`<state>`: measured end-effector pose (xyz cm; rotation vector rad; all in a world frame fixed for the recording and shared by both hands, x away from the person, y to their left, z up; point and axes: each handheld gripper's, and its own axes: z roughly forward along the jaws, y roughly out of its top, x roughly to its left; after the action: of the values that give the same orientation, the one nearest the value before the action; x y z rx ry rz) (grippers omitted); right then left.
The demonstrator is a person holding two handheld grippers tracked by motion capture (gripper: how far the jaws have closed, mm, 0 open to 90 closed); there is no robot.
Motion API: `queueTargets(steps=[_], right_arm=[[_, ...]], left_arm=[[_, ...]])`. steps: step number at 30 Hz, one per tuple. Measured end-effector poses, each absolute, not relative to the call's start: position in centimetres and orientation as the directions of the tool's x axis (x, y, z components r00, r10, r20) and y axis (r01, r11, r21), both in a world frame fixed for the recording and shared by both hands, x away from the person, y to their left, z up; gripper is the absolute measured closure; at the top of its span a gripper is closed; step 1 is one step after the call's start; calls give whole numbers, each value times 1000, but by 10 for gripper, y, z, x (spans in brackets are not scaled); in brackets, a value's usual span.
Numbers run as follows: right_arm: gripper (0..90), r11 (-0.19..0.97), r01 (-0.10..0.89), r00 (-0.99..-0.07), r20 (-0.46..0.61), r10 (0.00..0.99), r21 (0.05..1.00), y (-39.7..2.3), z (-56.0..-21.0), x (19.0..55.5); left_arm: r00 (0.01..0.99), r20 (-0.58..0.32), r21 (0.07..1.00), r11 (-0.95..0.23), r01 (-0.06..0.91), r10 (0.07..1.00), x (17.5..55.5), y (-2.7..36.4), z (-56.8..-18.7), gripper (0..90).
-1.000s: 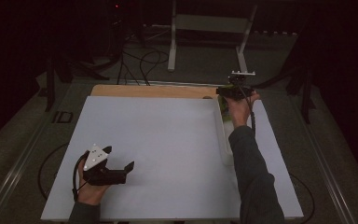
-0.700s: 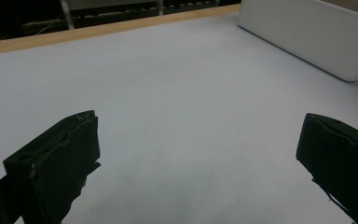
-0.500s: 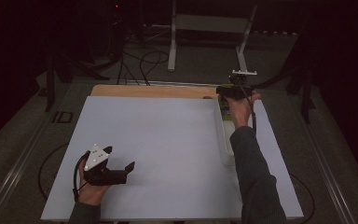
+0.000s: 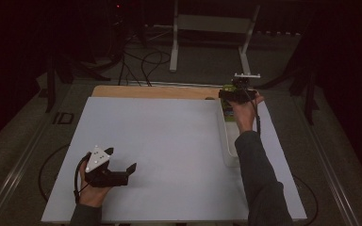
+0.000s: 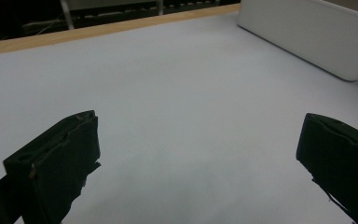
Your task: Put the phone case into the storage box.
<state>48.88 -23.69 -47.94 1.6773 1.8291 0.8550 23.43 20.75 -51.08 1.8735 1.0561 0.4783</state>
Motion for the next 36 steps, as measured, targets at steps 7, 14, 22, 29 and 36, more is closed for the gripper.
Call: queueTargets(steps=[7, 14, 22, 29, 36], right_arm=[[78, 62, 671, -140, 43, 989, 739, -236, -479, 480], [78, 83, 671, -163, 38, 986, 737, -239, -481, 473], [78, 91, 669, -199, 59, 978, 738, -239, -480, 459], [78, 106, 662, -228, 65, 971, 742, -240, -479, 447], [78, 116, 650, -257, 73, 964, 751, -240, -475, 434]], left_arm=[[558, -93, 853, -224, 472, 824, 234, 208, -511, 0], [558, -92, 851, -226, 474, 825, 234, 207, -511, 0], [558, -91, 851, -227, 474, 825, 234, 208, -511, 0], [558, -91, 851, -227, 474, 825, 235, 208, -511, 0], [560, -89, 853, -227, 470, 824, 234, 207, -512, 0]])
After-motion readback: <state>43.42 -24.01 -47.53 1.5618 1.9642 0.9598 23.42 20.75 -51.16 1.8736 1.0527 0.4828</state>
